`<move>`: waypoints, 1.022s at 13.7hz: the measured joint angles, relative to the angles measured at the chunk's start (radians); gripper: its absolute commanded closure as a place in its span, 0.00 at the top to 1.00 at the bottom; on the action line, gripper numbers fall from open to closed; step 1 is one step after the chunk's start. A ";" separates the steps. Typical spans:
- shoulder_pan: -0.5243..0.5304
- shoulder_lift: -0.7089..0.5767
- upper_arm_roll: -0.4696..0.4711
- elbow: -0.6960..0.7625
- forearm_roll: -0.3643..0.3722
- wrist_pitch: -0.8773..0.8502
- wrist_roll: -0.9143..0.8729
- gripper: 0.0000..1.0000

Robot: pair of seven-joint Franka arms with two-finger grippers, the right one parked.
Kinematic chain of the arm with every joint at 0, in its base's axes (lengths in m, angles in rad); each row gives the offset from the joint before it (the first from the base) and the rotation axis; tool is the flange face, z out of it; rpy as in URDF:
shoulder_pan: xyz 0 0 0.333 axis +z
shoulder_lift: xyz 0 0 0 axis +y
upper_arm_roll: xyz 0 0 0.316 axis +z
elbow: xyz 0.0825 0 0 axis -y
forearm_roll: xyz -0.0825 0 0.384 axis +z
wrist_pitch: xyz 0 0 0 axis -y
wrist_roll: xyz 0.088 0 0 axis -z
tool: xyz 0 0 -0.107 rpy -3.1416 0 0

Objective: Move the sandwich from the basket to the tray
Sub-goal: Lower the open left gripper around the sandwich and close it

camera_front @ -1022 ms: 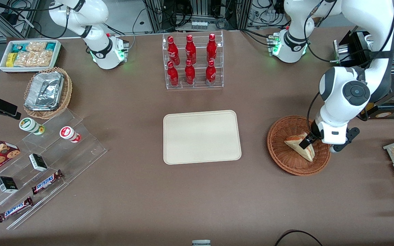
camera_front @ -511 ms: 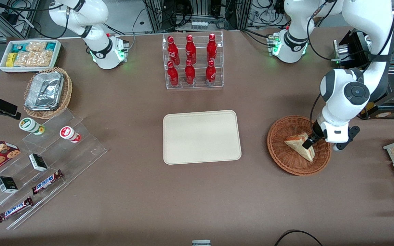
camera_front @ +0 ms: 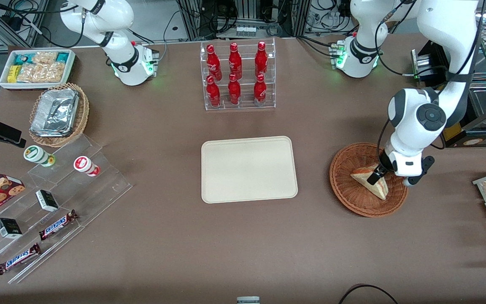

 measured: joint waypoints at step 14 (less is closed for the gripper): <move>-0.002 0.015 -0.007 0.051 0.001 -0.129 0.012 0.00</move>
